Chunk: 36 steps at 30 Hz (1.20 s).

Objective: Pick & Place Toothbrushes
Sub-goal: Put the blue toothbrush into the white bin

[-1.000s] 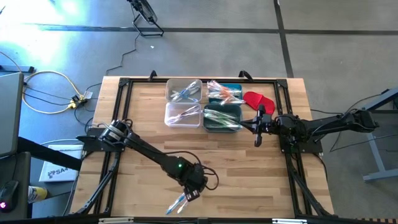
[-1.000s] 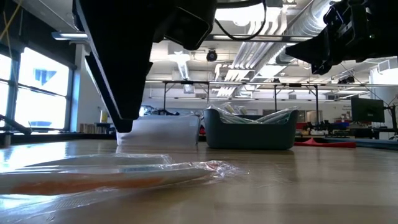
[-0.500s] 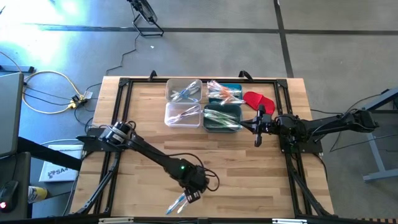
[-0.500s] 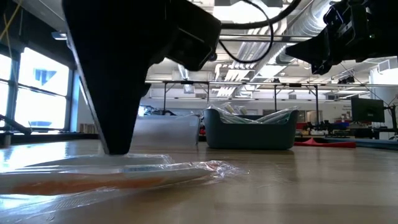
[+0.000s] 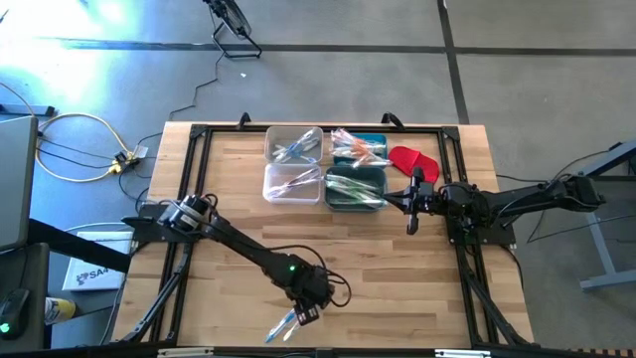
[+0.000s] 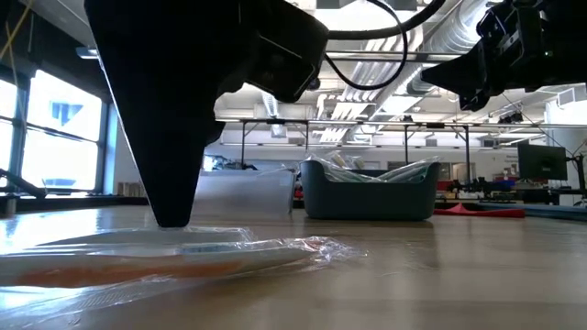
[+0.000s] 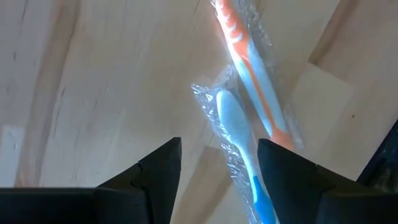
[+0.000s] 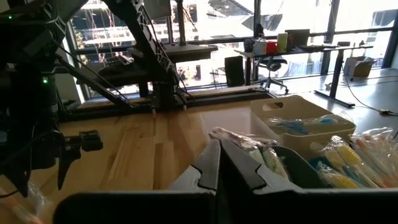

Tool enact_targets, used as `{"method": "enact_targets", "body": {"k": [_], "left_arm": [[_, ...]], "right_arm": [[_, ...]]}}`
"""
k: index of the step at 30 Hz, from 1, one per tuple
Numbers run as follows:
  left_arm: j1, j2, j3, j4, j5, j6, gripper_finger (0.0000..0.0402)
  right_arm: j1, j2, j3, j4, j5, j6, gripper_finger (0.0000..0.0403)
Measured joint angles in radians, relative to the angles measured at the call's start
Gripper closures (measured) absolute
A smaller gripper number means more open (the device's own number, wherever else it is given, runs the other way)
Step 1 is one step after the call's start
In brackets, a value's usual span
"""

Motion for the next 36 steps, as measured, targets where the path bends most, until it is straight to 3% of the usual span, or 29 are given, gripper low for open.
{"method": "enact_targets", "body": {"k": [10,26,36], "left_arm": [[0.047,-0.009,-0.113,0.153,0.121,0.005,0.0229],[0.045,-0.004,-0.115,0.151,0.118,0.023,0.0338],[0.068,0.005,-0.048,0.054,0.112,0.158,0.0352]], "right_arm": [[0.0,0.0,0.0,-0.001,0.0,0.005,0.0399],[0.0,0.0,0.0,-0.001,0.0,0.003,0.0399],[0.0,0.0,0.0,-0.001,0.0,0.003,0.0399]]}}
